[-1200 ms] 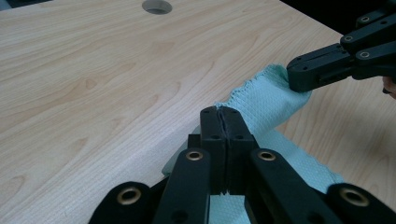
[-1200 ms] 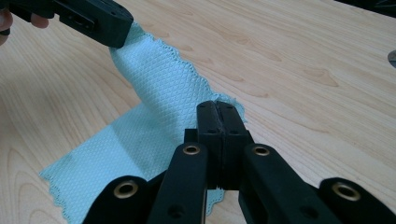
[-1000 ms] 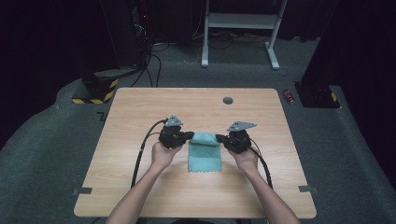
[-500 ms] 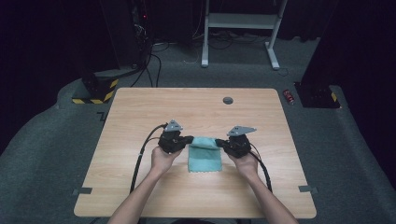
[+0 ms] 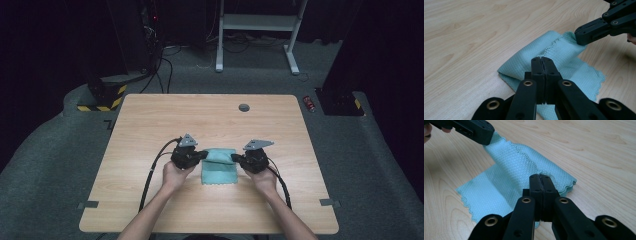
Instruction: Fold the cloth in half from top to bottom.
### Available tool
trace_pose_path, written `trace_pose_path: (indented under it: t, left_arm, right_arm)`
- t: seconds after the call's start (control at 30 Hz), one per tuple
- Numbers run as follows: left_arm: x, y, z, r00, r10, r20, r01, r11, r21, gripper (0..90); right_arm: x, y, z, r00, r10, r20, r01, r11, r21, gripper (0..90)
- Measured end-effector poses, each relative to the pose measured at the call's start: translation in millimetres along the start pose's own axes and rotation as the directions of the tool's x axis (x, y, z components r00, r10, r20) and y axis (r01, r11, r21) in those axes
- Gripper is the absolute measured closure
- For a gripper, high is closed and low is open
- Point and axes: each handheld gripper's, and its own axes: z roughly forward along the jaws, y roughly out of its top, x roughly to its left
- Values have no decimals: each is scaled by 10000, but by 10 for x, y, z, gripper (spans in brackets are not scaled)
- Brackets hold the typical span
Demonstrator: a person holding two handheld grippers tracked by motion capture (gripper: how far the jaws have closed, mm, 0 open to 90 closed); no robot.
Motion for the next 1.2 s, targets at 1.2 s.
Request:
trace_pose_path:
  t: [1.2]
  left_arm:
    - [-110, -286, 36, 9998, -119, 151, 115, 9996, 276, 818]
  right_arm:
    - [35, -237, 56, 9989, 340, -320, -327, 9987, 390, 805]
